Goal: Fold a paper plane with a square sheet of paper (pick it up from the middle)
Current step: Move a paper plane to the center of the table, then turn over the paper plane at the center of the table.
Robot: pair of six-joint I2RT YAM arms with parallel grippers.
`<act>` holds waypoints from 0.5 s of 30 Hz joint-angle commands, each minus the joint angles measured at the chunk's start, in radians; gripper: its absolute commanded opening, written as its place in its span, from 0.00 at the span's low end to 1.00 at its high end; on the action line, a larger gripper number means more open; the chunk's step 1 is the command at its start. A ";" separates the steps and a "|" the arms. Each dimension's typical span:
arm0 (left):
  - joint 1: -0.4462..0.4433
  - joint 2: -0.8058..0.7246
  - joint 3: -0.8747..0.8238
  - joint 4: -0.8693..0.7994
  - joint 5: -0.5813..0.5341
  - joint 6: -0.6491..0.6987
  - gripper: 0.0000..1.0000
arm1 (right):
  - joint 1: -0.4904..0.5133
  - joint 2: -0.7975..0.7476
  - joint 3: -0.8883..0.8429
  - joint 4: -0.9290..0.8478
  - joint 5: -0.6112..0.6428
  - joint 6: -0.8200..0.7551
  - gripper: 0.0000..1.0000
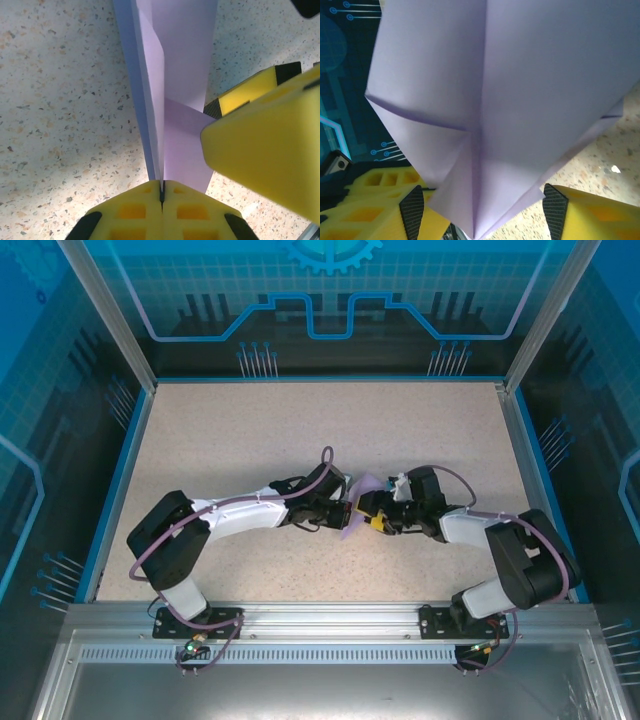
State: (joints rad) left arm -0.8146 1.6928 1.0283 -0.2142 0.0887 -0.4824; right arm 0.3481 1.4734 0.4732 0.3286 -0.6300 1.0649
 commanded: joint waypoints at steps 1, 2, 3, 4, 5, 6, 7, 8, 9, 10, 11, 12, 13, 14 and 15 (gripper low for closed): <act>0.011 -0.038 -0.017 0.022 0.025 -0.023 0.00 | 0.018 0.025 0.010 0.103 -0.007 0.065 0.66; 0.011 -0.039 -0.020 0.022 0.025 -0.024 0.00 | 0.022 0.029 0.010 0.104 -0.005 0.067 0.65; 0.013 -0.039 -0.022 0.025 0.025 -0.026 0.00 | 0.023 0.034 0.012 0.100 -0.001 0.068 0.65; 0.013 -0.039 -0.025 0.029 0.026 -0.028 0.00 | 0.027 0.037 0.012 0.100 0.001 0.072 0.65; 0.015 -0.039 -0.026 0.034 0.026 -0.031 0.00 | 0.029 0.043 0.010 0.110 0.000 0.076 0.65; 0.015 -0.039 -0.028 0.035 0.027 -0.033 0.00 | 0.030 0.048 0.013 0.114 -0.001 0.080 0.65; 0.015 -0.038 -0.030 0.036 0.028 -0.034 0.00 | 0.033 0.051 0.012 0.115 0.001 0.084 0.64; 0.015 -0.038 -0.031 0.038 0.026 -0.035 0.00 | 0.036 0.056 0.012 0.121 0.001 0.086 0.64; 0.016 -0.038 -0.034 0.040 0.026 -0.038 0.00 | 0.039 0.061 0.012 0.128 0.000 0.090 0.63; 0.017 -0.039 -0.036 0.043 0.026 -0.040 0.00 | 0.042 0.066 0.012 0.140 0.001 0.095 0.61; 0.018 -0.040 -0.038 0.045 0.028 -0.044 0.00 | 0.045 0.071 0.012 0.145 0.000 0.099 0.60; 0.019 -0.041 -0.040 0.047 0.028 -0.046 0.00 | 0.049 0.076 0.013 0.146 0.001 0.099 0.58; 0.021 -0.041 -0.041 0.051 0.031 -0.049 0.00 | 0.051 0.080 0.013 0.142 0.006 0.098 0.55; 0.023 -0.042 -0.043 0.055 0.034 -0.051 0.00 | 0.052 0.084 0.013 0.141 0.011 0.095 0.52; 0.023 -0.044 -0.045 0.056 0.034 -0.053 0.00 | 0.054 0.089 0.013 0.141 0.013 0.093 0.49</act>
State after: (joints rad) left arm -0.8047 1.6848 1.0027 -0.1787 0.0971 -0.5106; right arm 0.3851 1.5448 0.4732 0.4431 -0.6285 1.1534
